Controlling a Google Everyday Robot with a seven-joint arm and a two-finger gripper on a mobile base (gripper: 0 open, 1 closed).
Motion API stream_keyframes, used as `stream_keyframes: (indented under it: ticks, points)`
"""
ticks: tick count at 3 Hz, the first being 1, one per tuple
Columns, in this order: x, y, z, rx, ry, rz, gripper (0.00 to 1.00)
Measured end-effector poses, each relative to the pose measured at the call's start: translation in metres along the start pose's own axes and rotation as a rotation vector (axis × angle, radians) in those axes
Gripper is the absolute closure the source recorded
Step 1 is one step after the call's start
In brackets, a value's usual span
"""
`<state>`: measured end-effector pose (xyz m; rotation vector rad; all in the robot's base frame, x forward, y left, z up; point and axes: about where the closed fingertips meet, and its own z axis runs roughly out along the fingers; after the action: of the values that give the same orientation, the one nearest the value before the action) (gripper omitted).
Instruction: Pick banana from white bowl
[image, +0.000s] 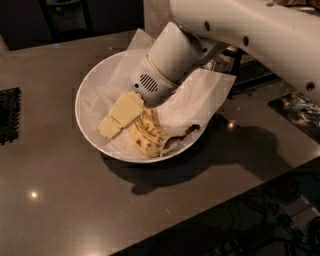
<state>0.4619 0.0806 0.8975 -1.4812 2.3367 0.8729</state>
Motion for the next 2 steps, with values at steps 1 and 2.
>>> stream_keyframes:
  ticks: [1,2]
  points:
    - [-0.002,-0.006,0.008,0.004,-0.002,-0.036,0.00]
    - [0.007,-0.020,0.034,-0.012,0.029,-0.037,0.00]
